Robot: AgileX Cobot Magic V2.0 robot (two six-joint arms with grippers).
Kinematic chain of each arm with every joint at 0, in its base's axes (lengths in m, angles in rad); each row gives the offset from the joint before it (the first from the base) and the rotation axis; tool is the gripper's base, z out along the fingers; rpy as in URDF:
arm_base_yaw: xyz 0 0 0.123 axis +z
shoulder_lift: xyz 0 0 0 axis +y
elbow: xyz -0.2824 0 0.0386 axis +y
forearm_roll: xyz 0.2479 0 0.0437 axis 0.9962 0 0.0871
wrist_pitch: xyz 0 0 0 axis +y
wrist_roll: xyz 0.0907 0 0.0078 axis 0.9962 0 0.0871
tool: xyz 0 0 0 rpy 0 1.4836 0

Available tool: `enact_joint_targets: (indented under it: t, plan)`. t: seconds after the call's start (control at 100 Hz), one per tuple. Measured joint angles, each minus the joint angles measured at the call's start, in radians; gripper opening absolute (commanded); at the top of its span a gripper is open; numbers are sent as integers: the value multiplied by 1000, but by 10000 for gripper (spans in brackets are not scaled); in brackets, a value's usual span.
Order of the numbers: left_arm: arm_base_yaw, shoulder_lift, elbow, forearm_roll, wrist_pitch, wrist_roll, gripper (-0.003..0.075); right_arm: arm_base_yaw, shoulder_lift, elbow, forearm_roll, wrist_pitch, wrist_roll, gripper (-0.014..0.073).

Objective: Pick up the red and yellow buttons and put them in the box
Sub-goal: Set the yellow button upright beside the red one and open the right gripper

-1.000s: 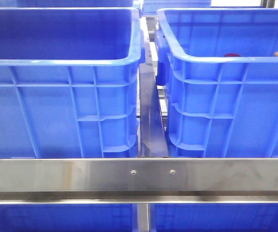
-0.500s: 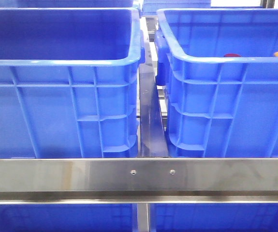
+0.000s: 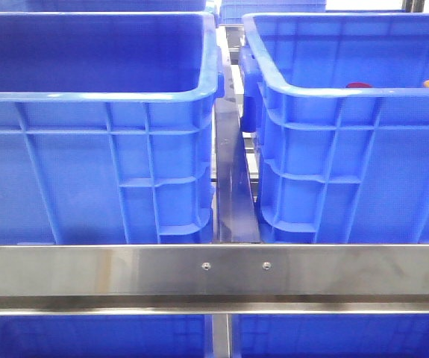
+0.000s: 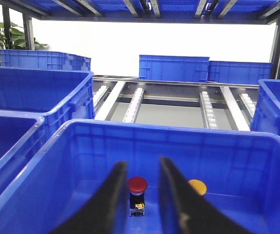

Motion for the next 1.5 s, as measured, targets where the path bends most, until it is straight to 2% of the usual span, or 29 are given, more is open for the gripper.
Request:
enact_joint_targets:
  t: [0.05,1.28,1.37,1.5]
  plan:
    - [0,0,0,0,0,0,-19,0,0,2,0,3,0,-76]
    - [0,-1,0,0,-1,0,-19,0,0,4,-2,50,0,-68]
    - [0,-2,9,0,-32,0,-19,0,0,4,-2,51,0,-68]
    - [0,-31,71,2,-164,0,-19,0,0,4,-4,53,-2,-68]
